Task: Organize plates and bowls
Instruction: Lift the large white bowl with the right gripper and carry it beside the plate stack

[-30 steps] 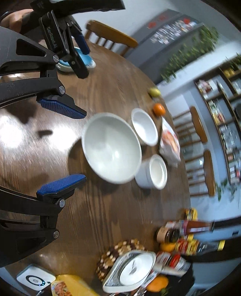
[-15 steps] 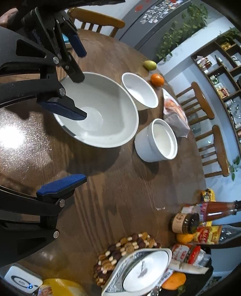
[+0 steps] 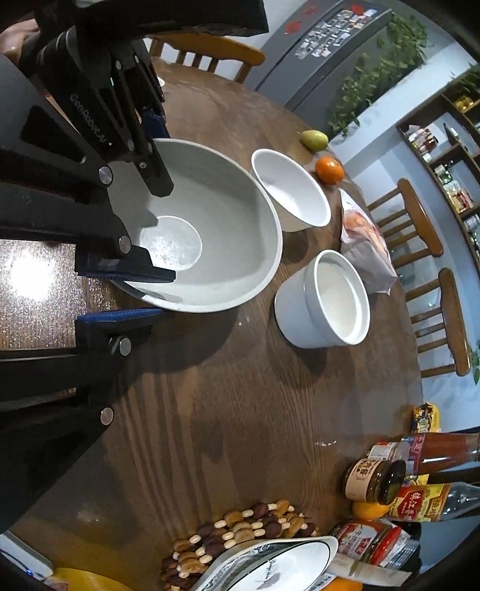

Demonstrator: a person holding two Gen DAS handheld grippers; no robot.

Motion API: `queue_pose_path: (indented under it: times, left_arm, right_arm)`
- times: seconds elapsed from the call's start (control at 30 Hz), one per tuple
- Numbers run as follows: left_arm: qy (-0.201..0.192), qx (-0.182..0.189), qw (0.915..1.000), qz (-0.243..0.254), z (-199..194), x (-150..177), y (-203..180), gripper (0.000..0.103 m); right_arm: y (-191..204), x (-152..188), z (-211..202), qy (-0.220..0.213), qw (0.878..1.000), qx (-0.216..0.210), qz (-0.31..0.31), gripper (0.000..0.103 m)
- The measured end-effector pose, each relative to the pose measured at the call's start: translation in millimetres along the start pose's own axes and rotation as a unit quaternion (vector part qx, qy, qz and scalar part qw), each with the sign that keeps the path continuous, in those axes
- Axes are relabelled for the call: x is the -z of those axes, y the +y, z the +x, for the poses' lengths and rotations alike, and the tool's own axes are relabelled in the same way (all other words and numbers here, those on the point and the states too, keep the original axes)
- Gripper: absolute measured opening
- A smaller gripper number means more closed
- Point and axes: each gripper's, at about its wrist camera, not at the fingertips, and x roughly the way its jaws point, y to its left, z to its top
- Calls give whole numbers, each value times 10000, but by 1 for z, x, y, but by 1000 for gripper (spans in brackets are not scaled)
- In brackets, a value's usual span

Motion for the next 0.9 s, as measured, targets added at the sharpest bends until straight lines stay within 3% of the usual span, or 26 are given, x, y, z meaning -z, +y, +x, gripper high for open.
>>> queue_pose_path:
  times: [0.27,0.53,0.9]
  left_arm:
    - [-38,-48,10000,-40,-2,1,4,17]
    - [-471,-269,9985,-1,-36,13,10,17]
    - [-935,-705,9922,-420,-86,46,52,18]
  right_arm:
    - [1,0,-1,2,10000,-11,-20,13]
    - [14,5,-21,-172,9995,-198,-155,14]
    - [71,20,-46,-336,9945,-628,-771,14]
